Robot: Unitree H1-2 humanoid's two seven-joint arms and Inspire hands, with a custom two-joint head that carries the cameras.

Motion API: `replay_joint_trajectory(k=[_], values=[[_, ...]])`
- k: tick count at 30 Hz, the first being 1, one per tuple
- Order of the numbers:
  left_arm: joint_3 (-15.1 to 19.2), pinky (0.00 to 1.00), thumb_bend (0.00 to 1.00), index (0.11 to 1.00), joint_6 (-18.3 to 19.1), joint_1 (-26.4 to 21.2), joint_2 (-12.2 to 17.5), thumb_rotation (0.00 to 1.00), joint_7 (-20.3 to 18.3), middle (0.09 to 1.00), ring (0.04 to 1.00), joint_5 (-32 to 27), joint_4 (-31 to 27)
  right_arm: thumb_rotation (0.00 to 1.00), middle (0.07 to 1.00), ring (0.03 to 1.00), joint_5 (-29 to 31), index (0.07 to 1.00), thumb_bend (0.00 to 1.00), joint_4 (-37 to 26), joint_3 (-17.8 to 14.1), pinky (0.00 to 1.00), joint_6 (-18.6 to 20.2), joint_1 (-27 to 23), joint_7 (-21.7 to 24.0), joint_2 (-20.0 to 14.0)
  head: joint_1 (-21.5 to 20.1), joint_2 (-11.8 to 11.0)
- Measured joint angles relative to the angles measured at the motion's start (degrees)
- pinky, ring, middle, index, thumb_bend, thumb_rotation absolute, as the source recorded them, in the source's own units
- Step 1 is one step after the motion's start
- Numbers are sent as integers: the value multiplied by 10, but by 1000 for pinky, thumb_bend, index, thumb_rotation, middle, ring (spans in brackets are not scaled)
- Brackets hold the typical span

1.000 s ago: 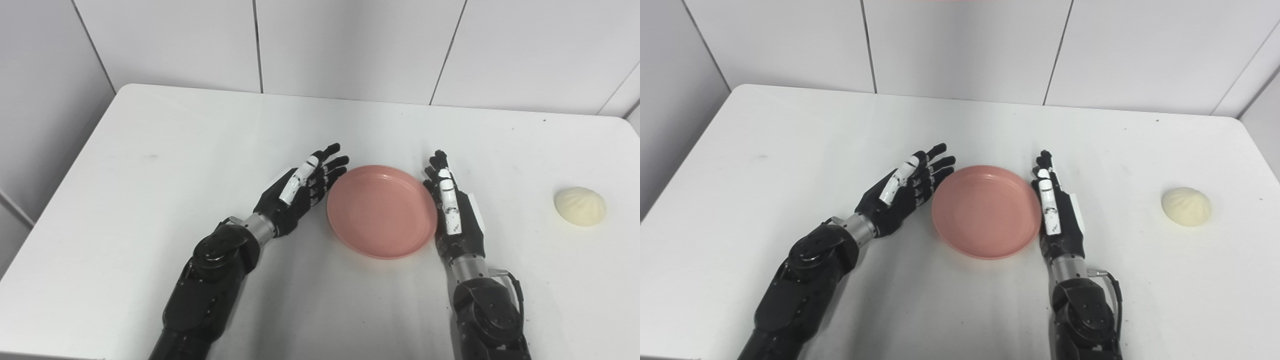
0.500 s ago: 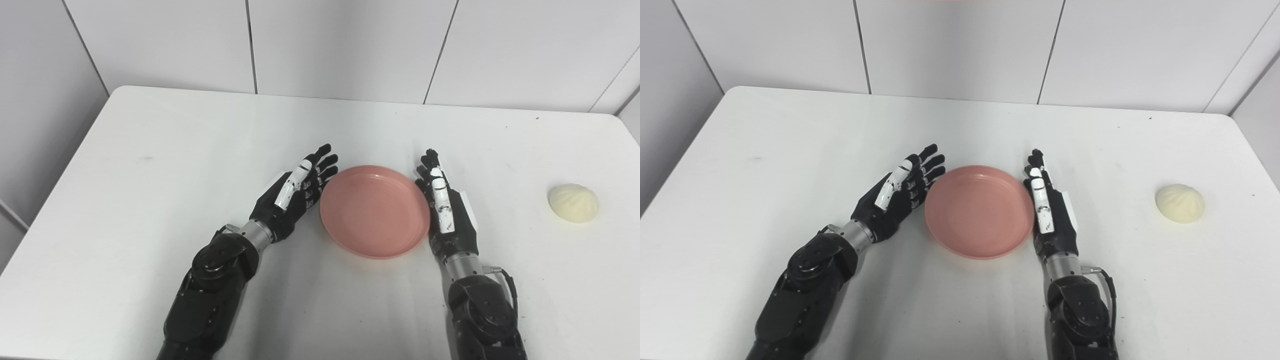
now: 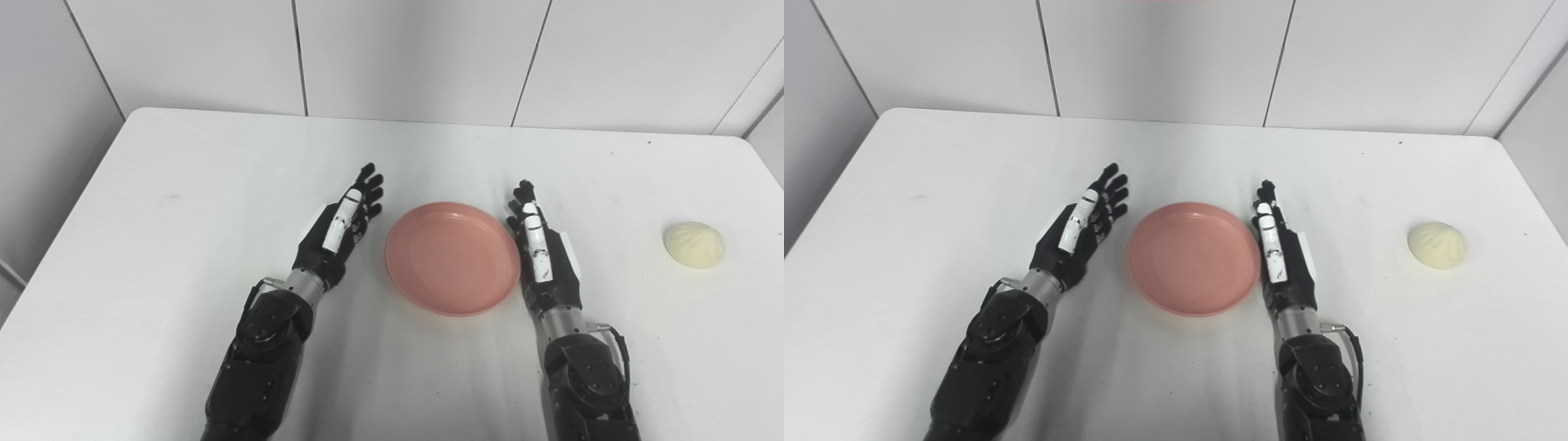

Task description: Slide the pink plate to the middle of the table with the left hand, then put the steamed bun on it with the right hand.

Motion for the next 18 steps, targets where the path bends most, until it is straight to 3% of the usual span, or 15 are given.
replay_joint_trajectory(k=[2,6,10,15,18], values=[[0,1000,367,1000,-6,3,-1,1000,2,1000,1000,6,0,1000,1000,995,-6,1000,213,2,-4,1000,-4,-2,-10,-1,-7,-2],[0,1000,367,1000,-15,6,-1,1000,4,1000,1000,11,0,1000,1000,1000,-8,1000,296,9,-10,1000,-35,-10,-16,-7,-18,-4],[1,1000,378,1000,-23,18,-1,1000,15,1000,1000,20,-8,1000,1000,1000,-9,1000,335,13,-20,1000,-39,-16,-21,-21,-44,-7],[3,1000,377,1000,-24,21,0,1000,17,999,1000,23,-11,989,1000,999,-51,1000,569,16,-23,1000,-42,-16,-29,-52,-56,-9],[3,1000,372,1000,-25,23,3,1000,17,999,996,23,-11,1000,987,971,-83,1000,685,14,-27,983,-44,-19,-41,-72,-87,-13]])
